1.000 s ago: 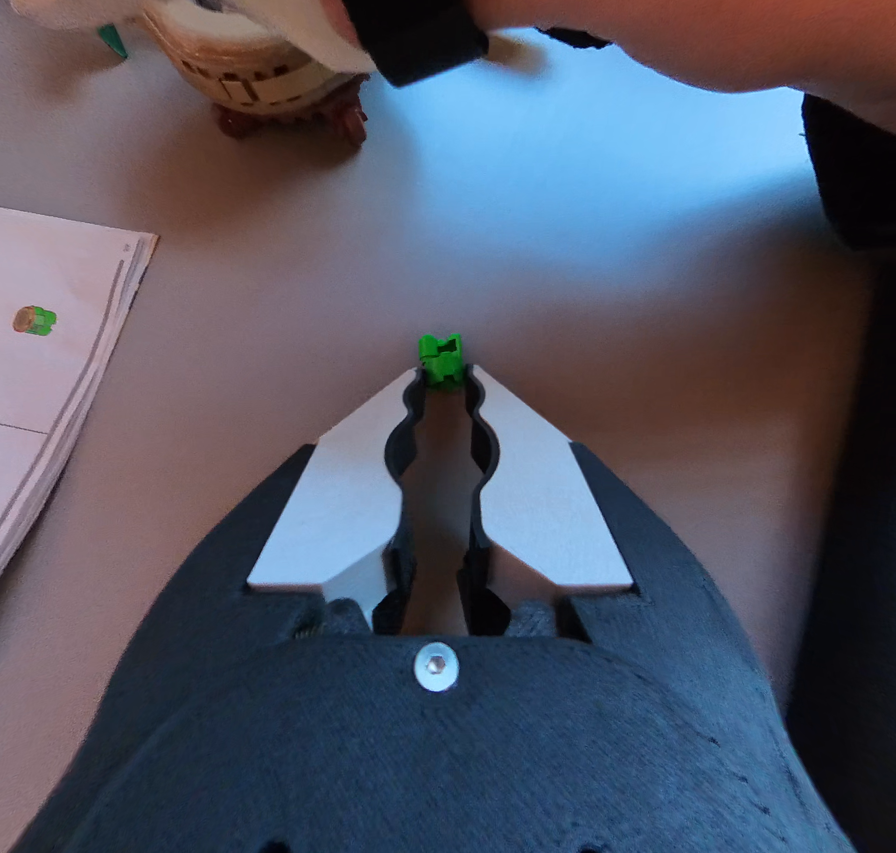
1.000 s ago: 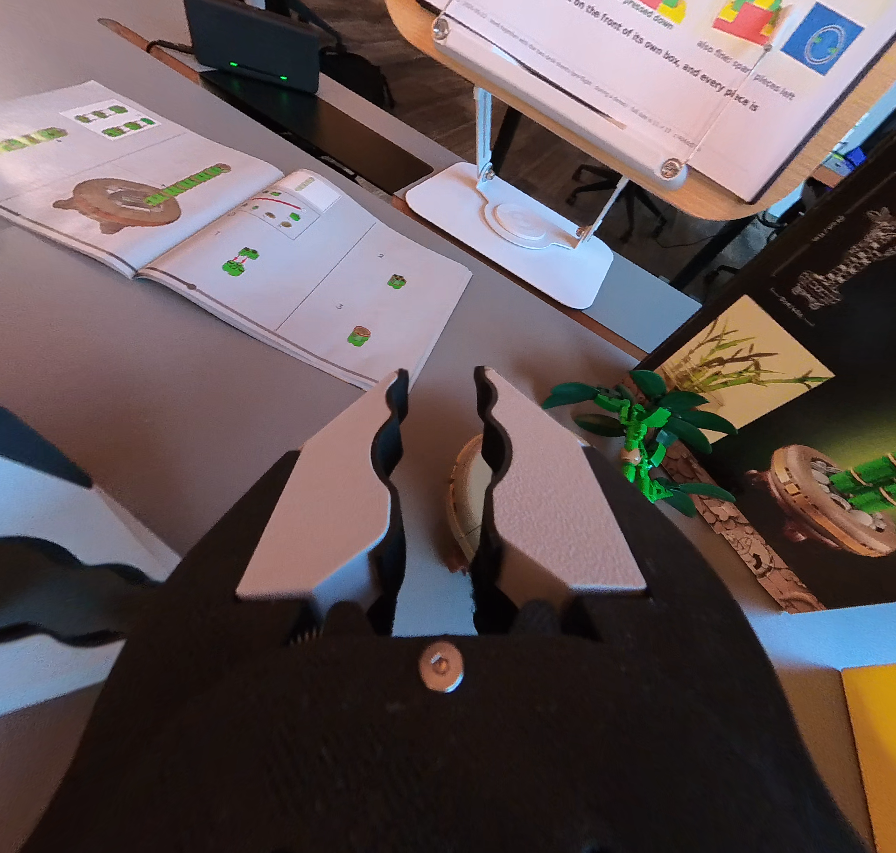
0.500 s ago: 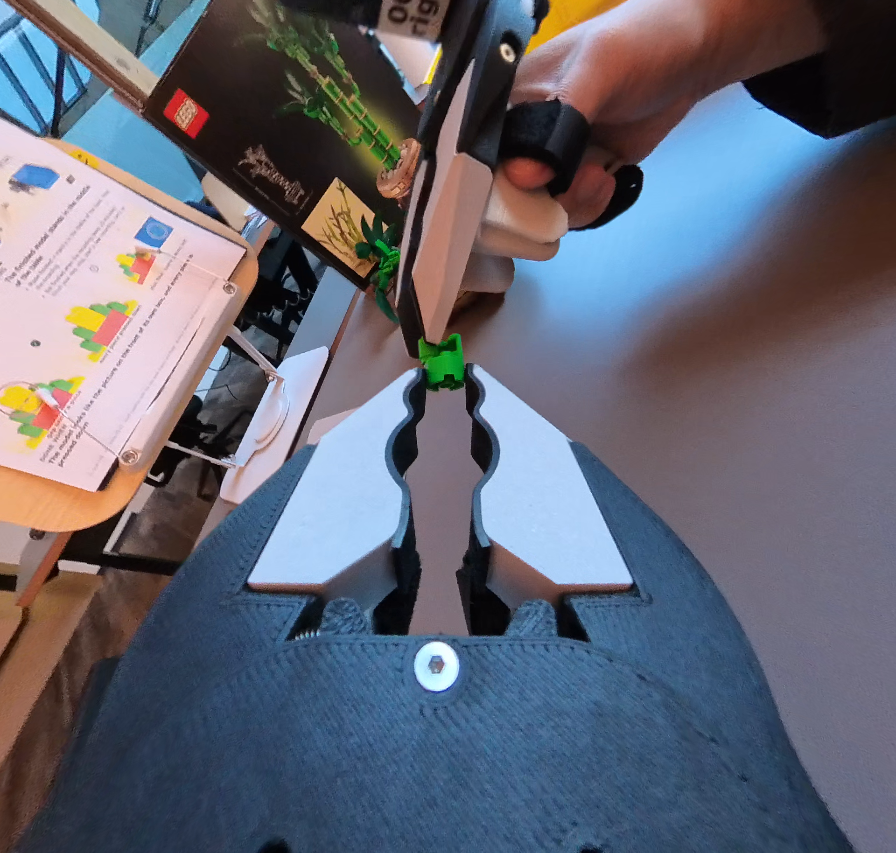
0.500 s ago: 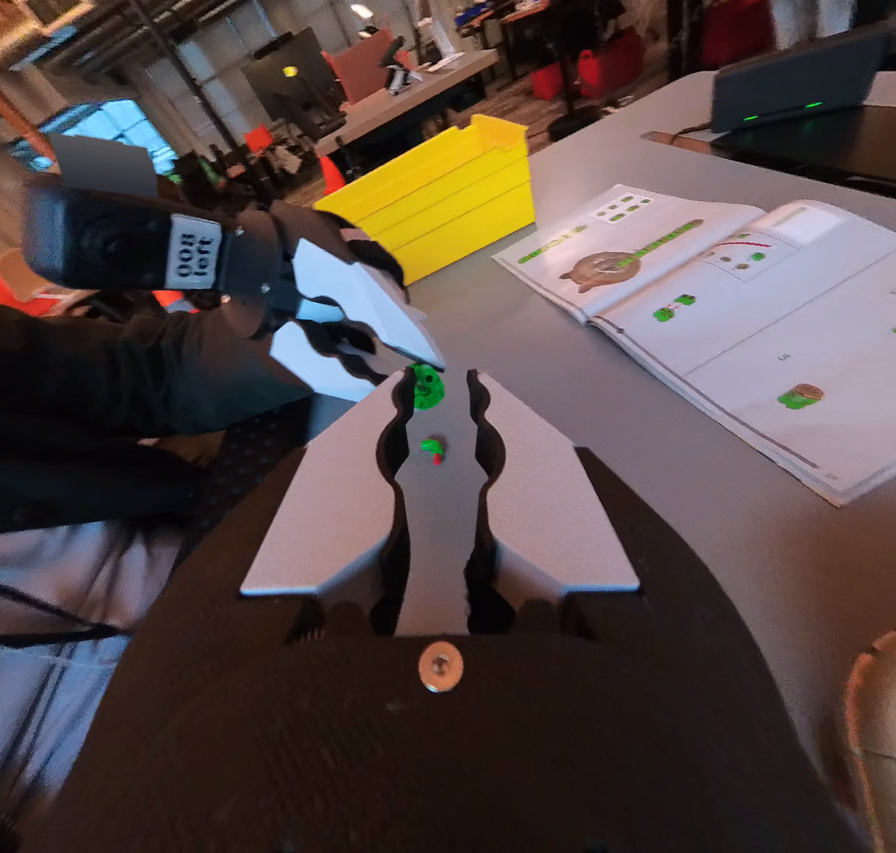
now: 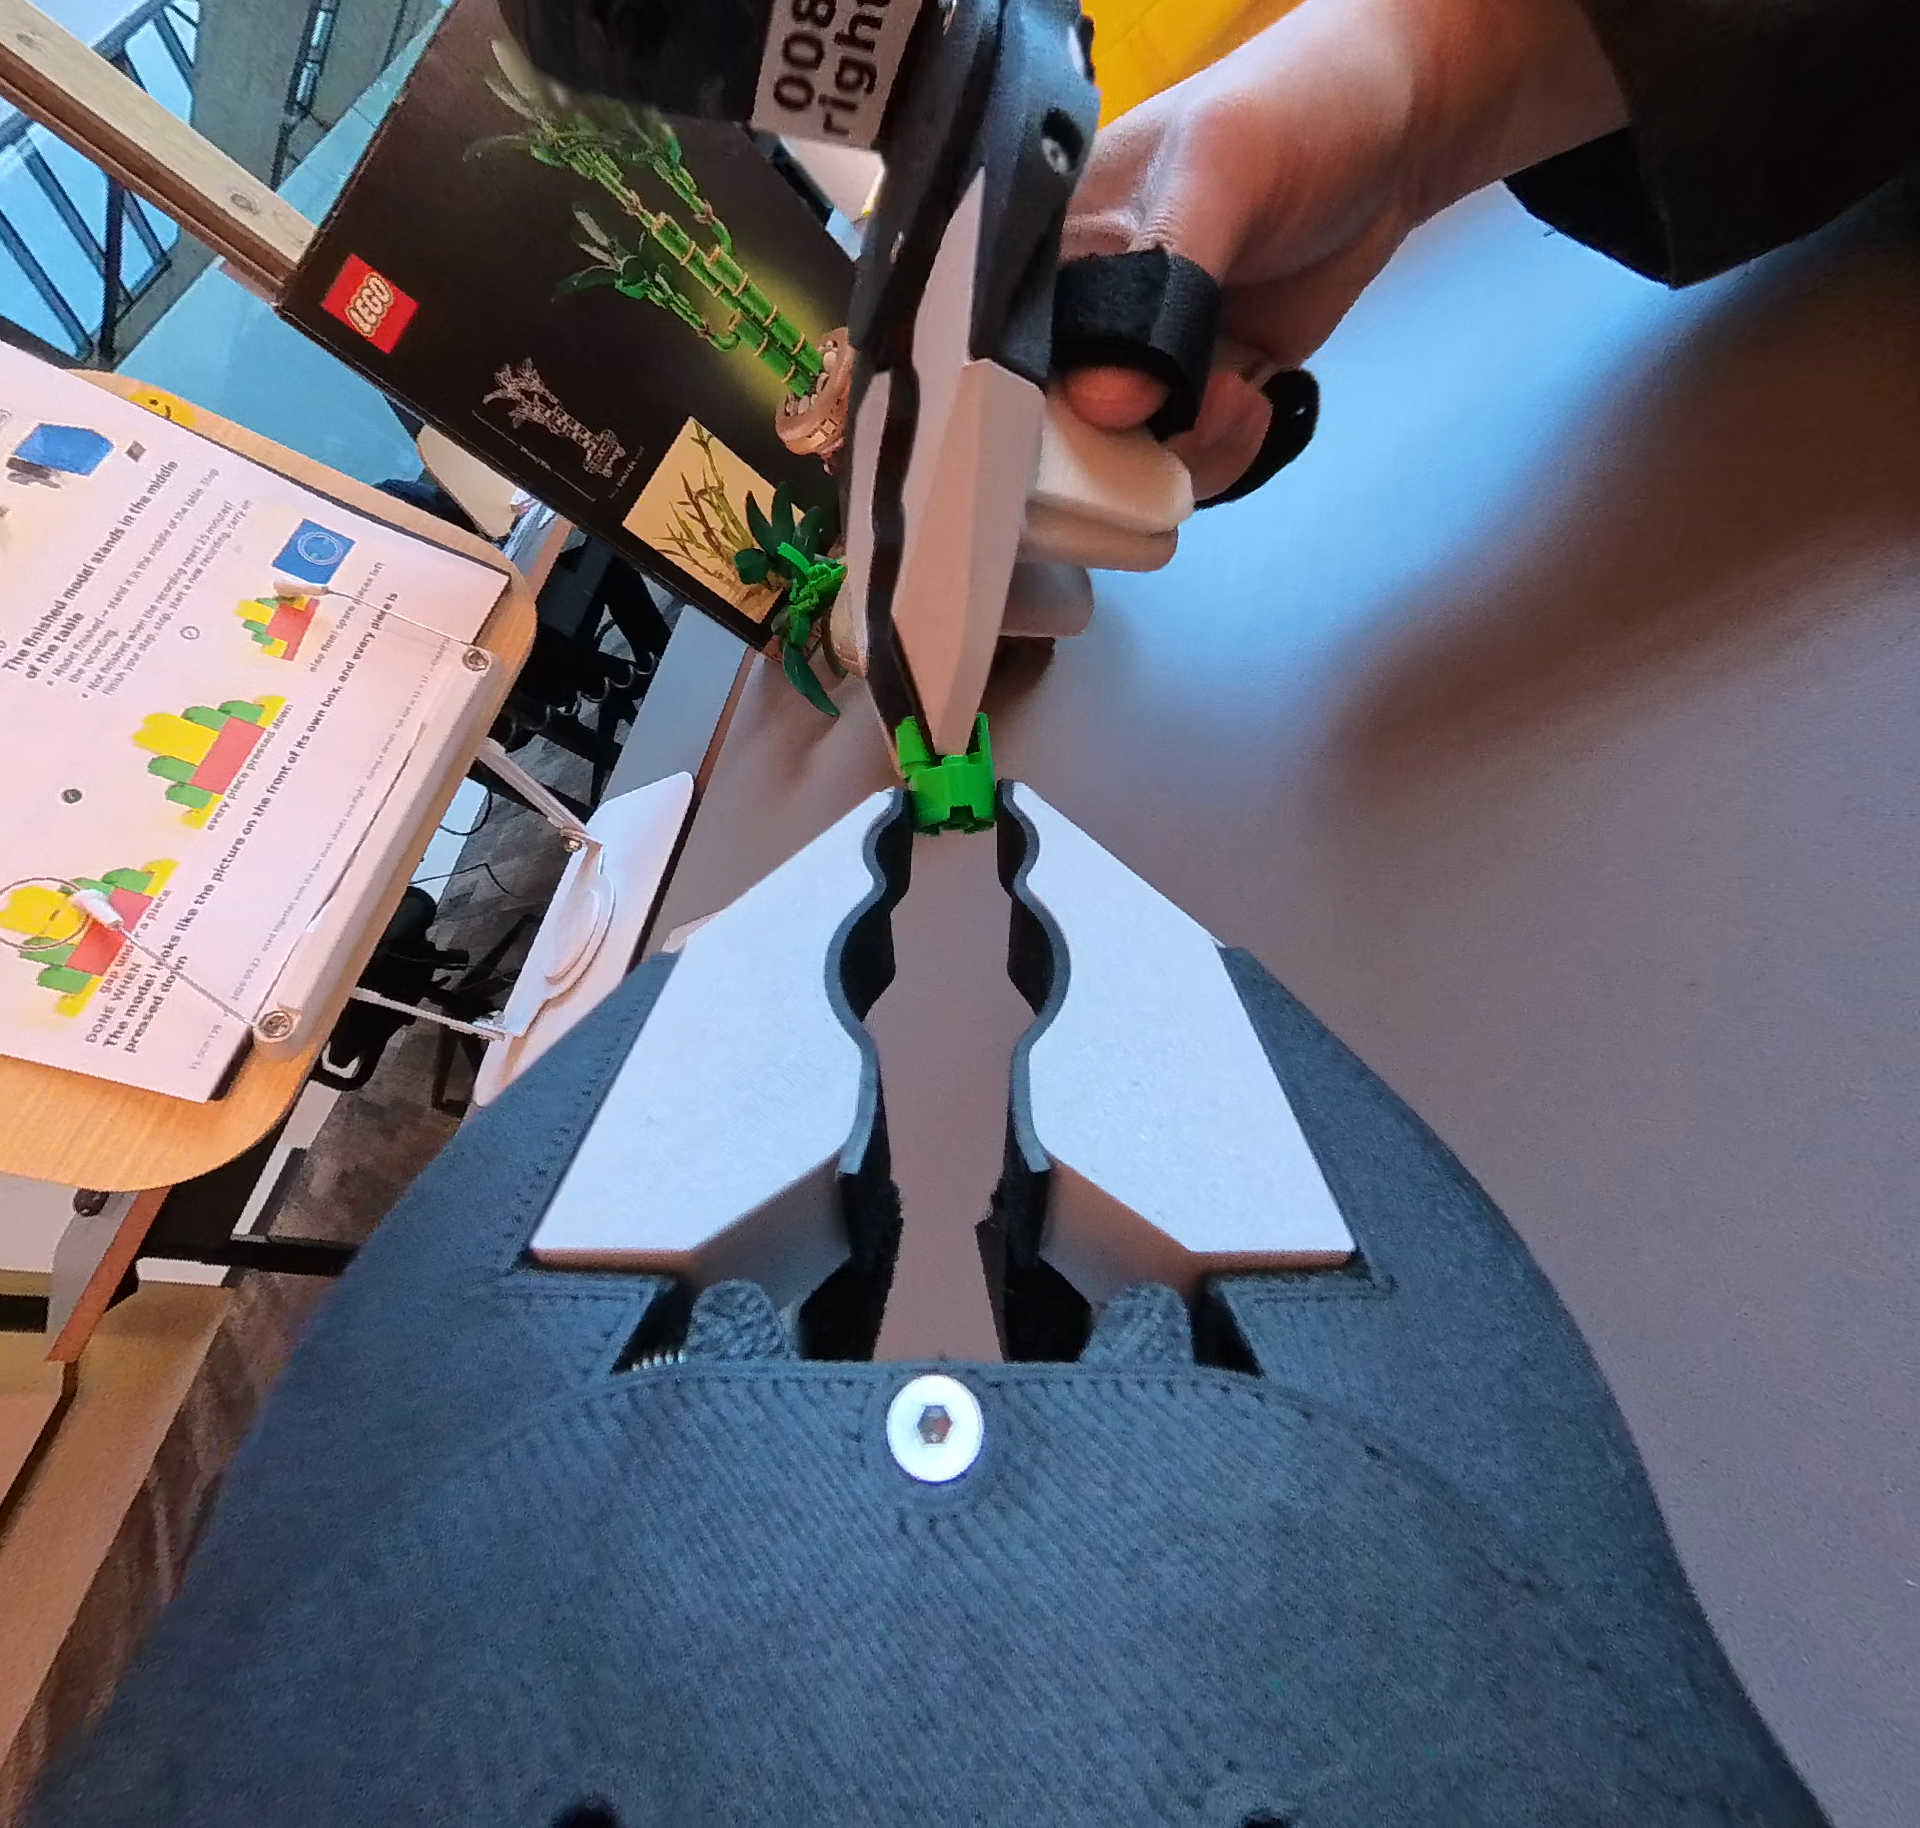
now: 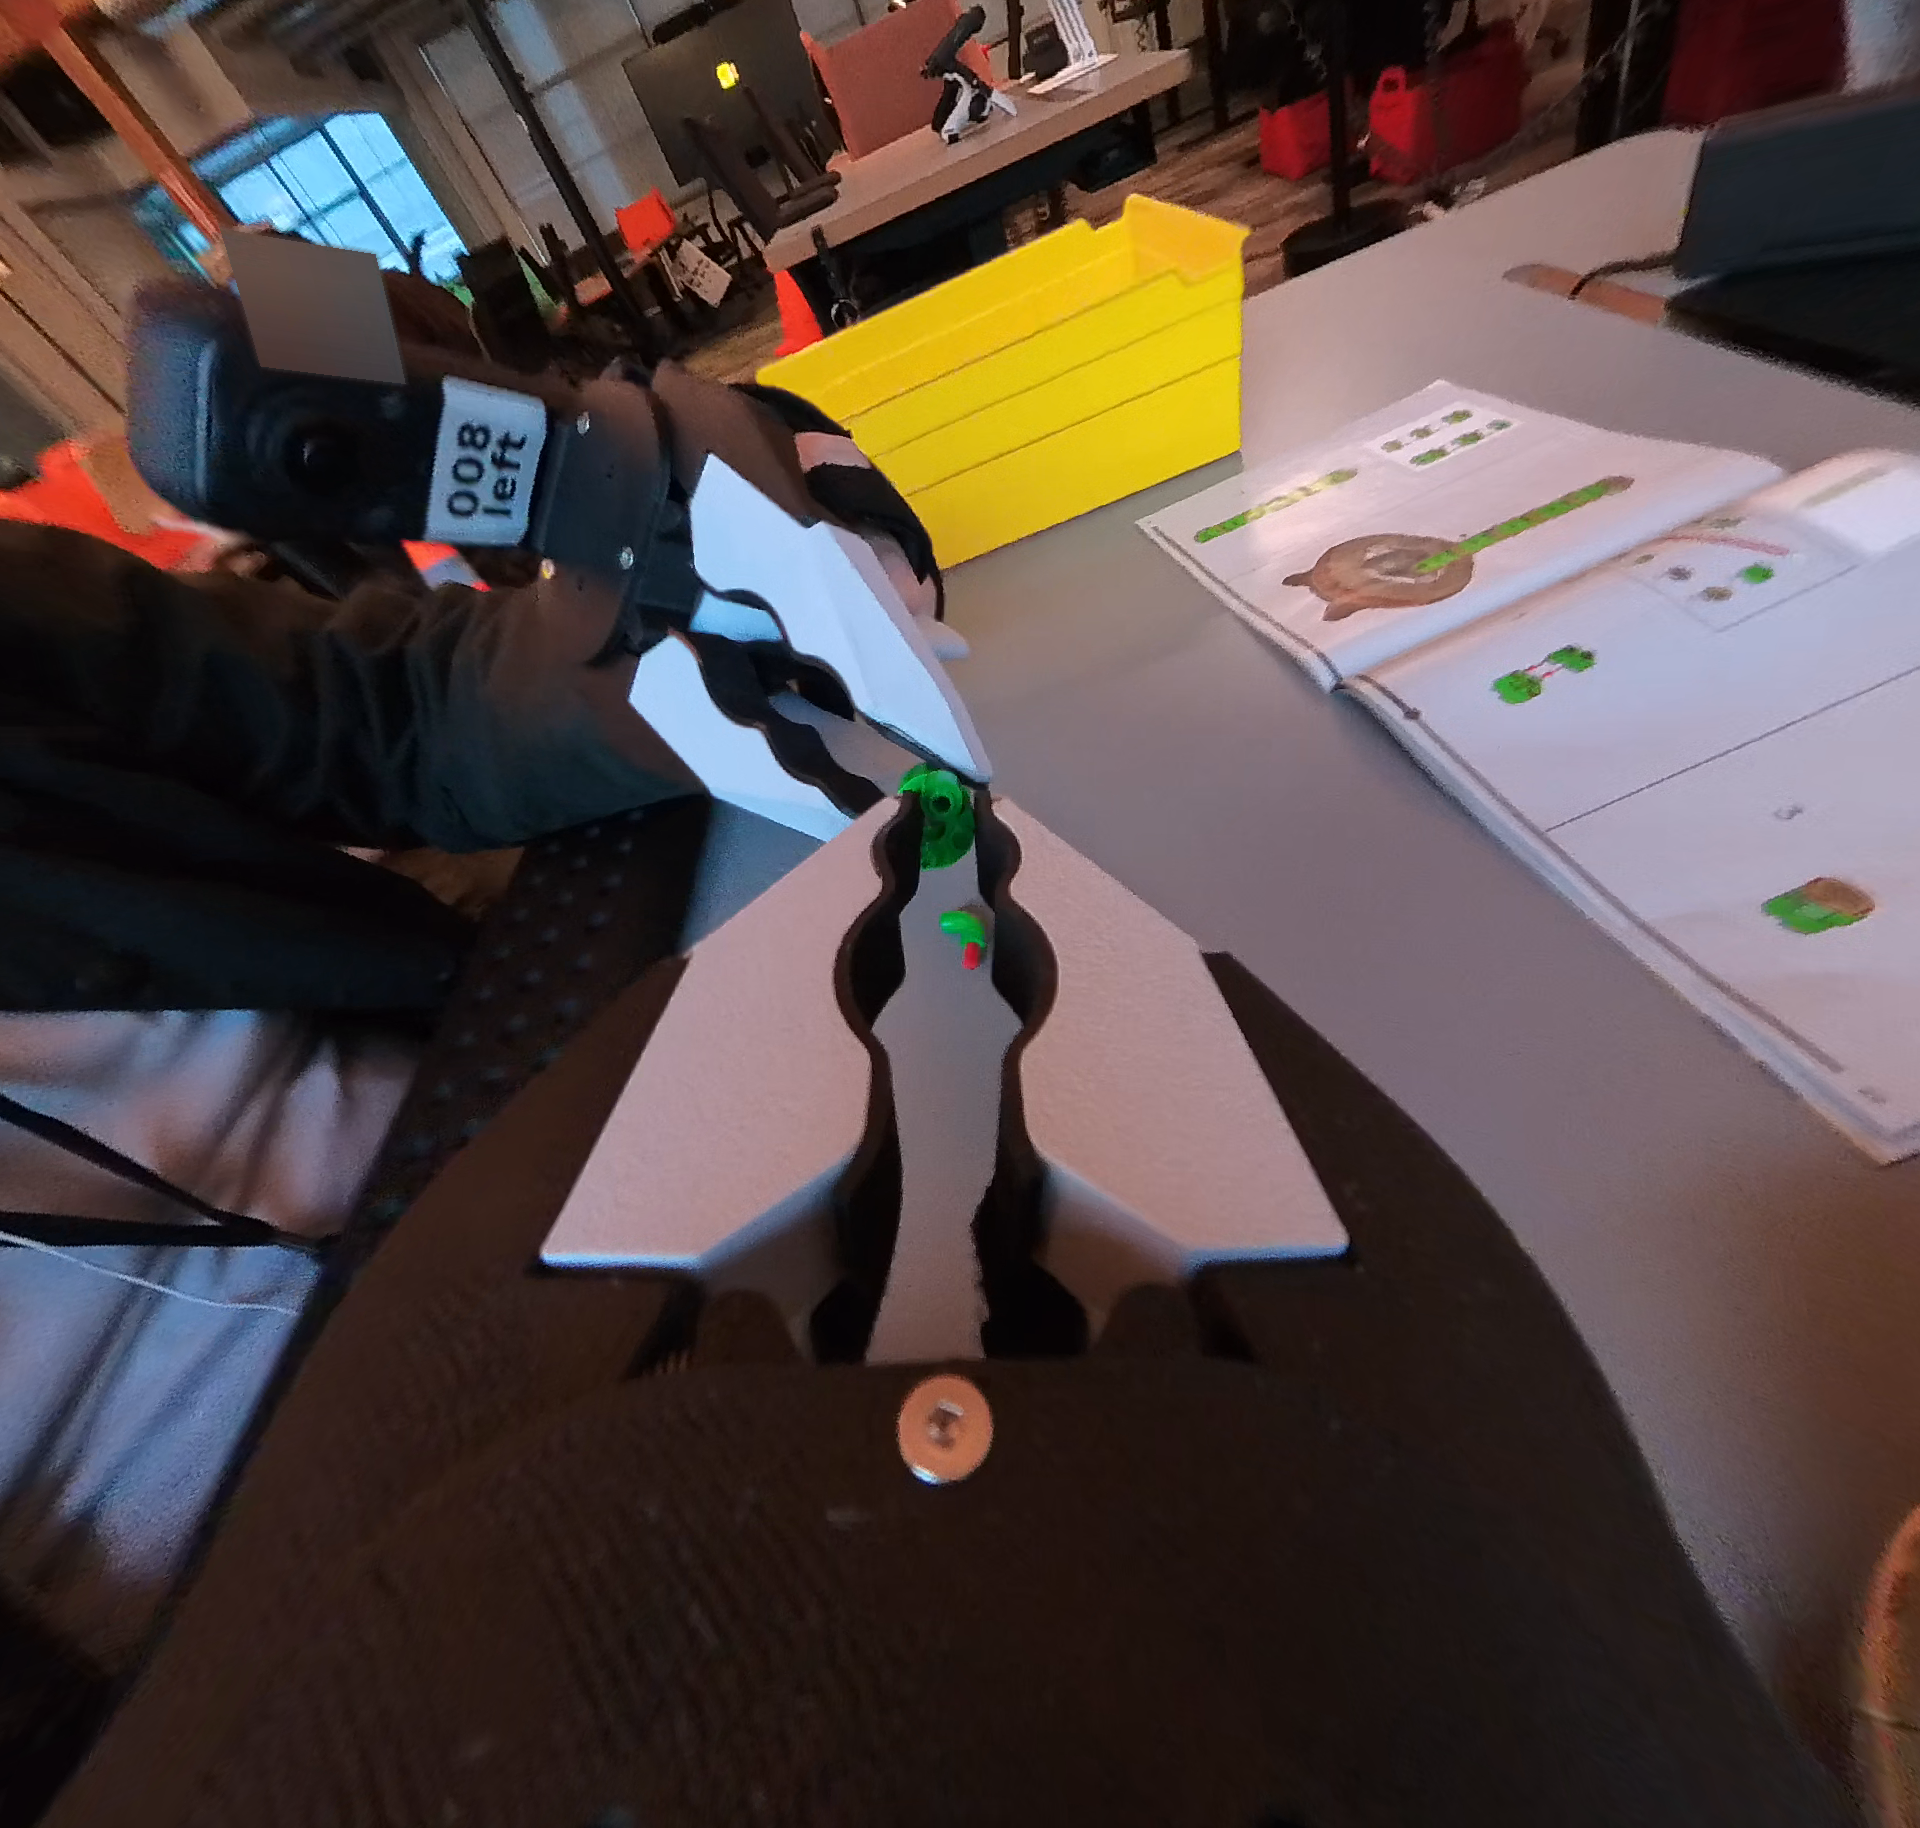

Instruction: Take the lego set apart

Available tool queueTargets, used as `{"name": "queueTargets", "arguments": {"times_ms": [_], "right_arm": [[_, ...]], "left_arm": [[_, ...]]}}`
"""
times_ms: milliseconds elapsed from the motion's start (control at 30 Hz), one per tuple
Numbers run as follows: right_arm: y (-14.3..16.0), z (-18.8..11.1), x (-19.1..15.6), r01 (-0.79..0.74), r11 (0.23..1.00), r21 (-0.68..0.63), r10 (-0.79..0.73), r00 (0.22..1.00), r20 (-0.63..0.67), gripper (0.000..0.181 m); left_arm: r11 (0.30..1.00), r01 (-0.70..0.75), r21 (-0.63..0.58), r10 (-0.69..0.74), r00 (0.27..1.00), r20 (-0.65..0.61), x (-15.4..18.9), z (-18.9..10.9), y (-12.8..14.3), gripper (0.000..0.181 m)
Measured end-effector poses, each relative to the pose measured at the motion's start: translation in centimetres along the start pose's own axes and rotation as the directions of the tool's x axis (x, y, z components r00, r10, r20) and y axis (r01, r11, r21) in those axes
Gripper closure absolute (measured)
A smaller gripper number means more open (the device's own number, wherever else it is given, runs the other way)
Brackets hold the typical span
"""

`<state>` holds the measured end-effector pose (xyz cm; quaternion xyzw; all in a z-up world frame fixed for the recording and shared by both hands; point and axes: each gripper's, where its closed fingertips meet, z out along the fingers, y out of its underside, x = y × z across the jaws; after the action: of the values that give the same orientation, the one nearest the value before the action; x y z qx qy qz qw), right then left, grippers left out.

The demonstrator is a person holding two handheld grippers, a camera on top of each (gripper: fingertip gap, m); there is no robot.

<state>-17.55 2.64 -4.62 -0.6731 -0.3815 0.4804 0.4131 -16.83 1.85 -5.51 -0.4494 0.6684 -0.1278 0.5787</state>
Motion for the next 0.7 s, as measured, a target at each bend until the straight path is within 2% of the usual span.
{"name": "queueTargets", "arguments": {"times_ms": [67, 167, 500, 600, 700], "right_arm": [[-0.1, 0.0, 0.1, 0.089, 0.996, -0.003, -0.089, 0.995, -0.043, 0.168], [-0.1, 0.0, -0.5, 0.147, 0.989, -0.015, -0.148, 0.988, -0.041, 0.172], [0.6, 0.4, -1.0, 0.142, 0.989, -0.043, -0.142, 0.990, 0.007, 0.175], [0.2, 0.1, -1.5, 0.144, 0.989, -0.039, -0.142, 0.989, 0.041, 0.175], [-1.1, -2.6, 0.3, 0.125, 0.992, 0.021, -0.124, 0.991, -0.040, 0.175]], "left_arm": [[1.000, 0.014, 0.006, -0.014, 1.000, -0.018, 0.1, -0.1, 0.0, 0.167], [0.999, 0.039, 0.016, -0.038, 0.998, -0.053, 0.3, -0.3, -0.2, 0.167], [0.996, 0.094, 0.010, -0.091, 0.985, -0.149, 1.1, -0.7, -0.1, 0.167], [0.991, 0.127, 0.047, -0.117, 0.978, -0.173, 1.0, -1.0, -0.7, 0.167], [0.994, 0.108, -0.024, -0.110, 0.986, -0.124, -0.4, -1.8, 1.2, 0.167]]}}
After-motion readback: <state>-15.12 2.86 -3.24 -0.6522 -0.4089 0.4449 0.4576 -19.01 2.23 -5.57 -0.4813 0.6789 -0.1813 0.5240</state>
